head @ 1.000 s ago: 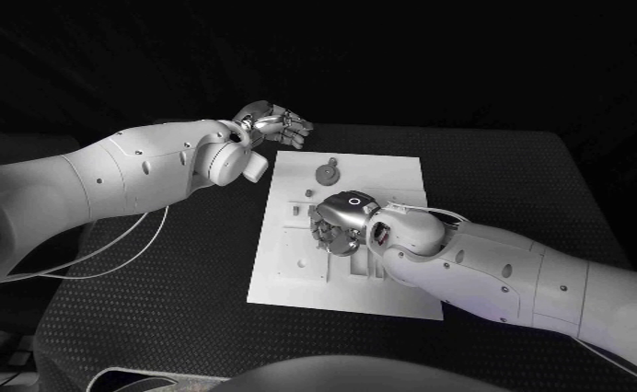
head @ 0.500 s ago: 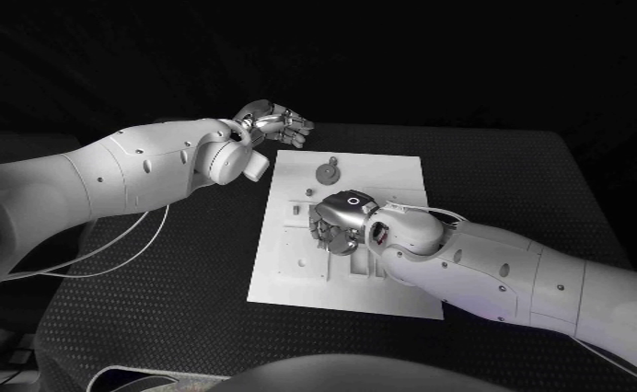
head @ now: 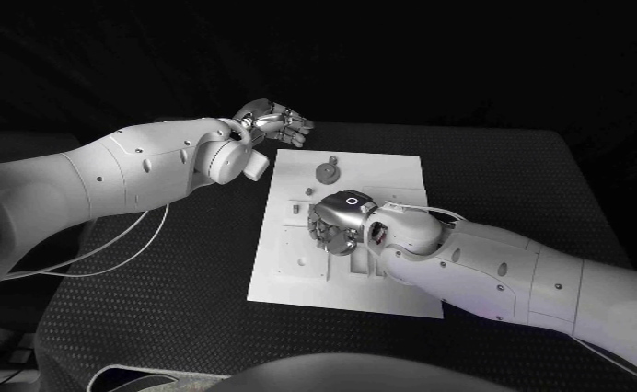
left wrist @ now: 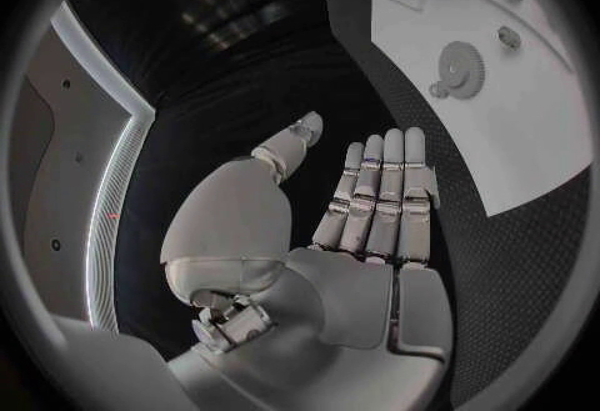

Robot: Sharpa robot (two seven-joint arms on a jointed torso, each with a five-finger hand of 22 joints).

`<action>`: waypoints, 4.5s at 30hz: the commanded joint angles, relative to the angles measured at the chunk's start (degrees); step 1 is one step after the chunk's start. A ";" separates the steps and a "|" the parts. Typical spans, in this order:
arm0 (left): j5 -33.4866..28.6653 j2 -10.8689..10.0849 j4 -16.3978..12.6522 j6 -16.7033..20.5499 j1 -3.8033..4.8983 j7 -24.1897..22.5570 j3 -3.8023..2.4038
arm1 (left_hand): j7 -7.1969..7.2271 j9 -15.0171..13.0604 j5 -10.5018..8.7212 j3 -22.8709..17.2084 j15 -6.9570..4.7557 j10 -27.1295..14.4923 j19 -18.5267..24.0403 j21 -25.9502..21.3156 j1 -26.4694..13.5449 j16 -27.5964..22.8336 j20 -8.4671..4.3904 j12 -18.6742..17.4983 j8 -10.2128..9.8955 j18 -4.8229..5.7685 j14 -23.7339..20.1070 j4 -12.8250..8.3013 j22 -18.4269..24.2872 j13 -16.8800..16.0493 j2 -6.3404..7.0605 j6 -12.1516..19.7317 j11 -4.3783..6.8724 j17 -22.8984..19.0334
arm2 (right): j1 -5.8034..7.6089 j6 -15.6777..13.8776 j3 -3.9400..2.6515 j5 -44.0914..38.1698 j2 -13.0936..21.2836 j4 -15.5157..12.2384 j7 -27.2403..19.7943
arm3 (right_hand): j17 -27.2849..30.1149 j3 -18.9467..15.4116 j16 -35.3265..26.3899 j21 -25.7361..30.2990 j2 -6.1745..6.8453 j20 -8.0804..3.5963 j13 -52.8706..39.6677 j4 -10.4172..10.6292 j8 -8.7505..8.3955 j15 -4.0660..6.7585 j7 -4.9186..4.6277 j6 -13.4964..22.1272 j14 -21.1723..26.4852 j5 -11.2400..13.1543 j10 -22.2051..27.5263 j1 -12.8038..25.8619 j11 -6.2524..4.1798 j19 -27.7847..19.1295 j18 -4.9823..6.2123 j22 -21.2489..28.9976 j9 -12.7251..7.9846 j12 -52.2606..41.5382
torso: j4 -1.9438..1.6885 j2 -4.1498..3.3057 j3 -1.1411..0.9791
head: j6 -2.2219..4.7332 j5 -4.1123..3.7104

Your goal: Assemble the parts on the task board

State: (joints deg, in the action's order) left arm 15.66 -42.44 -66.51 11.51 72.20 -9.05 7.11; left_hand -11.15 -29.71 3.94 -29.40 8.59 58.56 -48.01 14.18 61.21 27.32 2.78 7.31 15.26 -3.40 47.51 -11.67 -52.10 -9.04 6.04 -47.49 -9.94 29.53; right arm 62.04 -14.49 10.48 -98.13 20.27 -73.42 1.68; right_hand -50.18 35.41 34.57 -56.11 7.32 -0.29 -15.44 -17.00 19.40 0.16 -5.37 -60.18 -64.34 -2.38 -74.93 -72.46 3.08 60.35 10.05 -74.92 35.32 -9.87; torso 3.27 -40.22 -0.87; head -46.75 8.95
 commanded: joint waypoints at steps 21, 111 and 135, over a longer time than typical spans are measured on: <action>-0.28 0.15 -0.06 -0.77 0.11 -0.36 -0.05 | -0.07 0.10 0.06 0.01 0.01 -0.40 0.37 0.19 -0.30 -0.45 0.09 0.41 0.24 -1.20 0.32 0.40 -0.07 0.15 0.31 0.50 0.05 0.18 | -0.37 0.13 0.23 -0.35 0.33 -0.43 -0.34 | -0.09 0.36 -0.36 0.44 -0.22 -0.43 -0.24 0.14 0.08 -0.04 -0.18 0.17 -0.49 -0.35 0.01 0.20 0.10 0.14 4.95 -0.10 0.20 0.36 | 0.02 0.01 -0.01 | -0.06 0.04; -0.35 -0.70 0.55 -0.58 0.11 -0.66 -0.03 | -0.09 0.17 0.04 -0.06 -0.01 -0.32 0.35 0.18 -0.14 -0.82 0.08 0.67 0.48 -1.21 0.50 0.43 -0.18 0.40 0.35 0.60 0.10 0.73 | 6.18 -4.68 -3.50 12.30 11.86 -8.35 -5.01 | -2.27 -2.82 -1.10 0.02 2.45 -0.77 -0.15 0.59 -4.99 -0.36 -3.65 7.65 -0.41 -0.33 4.72 6.39 2.82 1.48 4.95 -0.30 -2.03 5.07 | 0.40 0.20 -0.06 | 1.10 -1.13; -0.38 -0.64 0.74 -0.81 0.10 -0.76 -0.03 | -0.06 0.19 0.04 -0.05 -0.02 -0.30 0.33 0.18 -0.10 -0.89 0.08 0.72 0.53 -1.21 0.53 0.39 -0.20 0.45 0.39 0.58 0.11 0.82 | 7.17 4.22 -1.51 4.69 14.07 -2.33 -1.29 | -2.76 -5.68 -2.00 0.04 4.89 -0.87 1.11 0.97 -5.56 -1.43 -3.19 9.07 0.41 -0.34 8.88 10.24 4.30 0.78 4.95 -0.56 -2.51 6.16 | 0.13 0.03 -0.10 | 1.65 -1.58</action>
State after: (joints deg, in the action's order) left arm 15.65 -43.13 -65.77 11.35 72.21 -9.04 7.12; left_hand -11.35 -29.58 3.94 -29.43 8.59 58.56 -48.01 14.18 61.21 26.84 2.79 7.76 15.49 -3.45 47.51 -11.38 -52.23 -8.65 6.04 -46.88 -9.94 30.30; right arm 69.36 -13.24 8.93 -90.78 34.37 -75.79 -0.55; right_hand -52.88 30.02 32.80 -55.89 12.14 -0.94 -14.38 -16.17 13.95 -0.95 -8.68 -51.32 -64.03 -2.39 -67.56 -62.82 6.32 61.42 11.01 -74.93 32.87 -3.97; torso 3.45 -40.18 -1.03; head -45.07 7.37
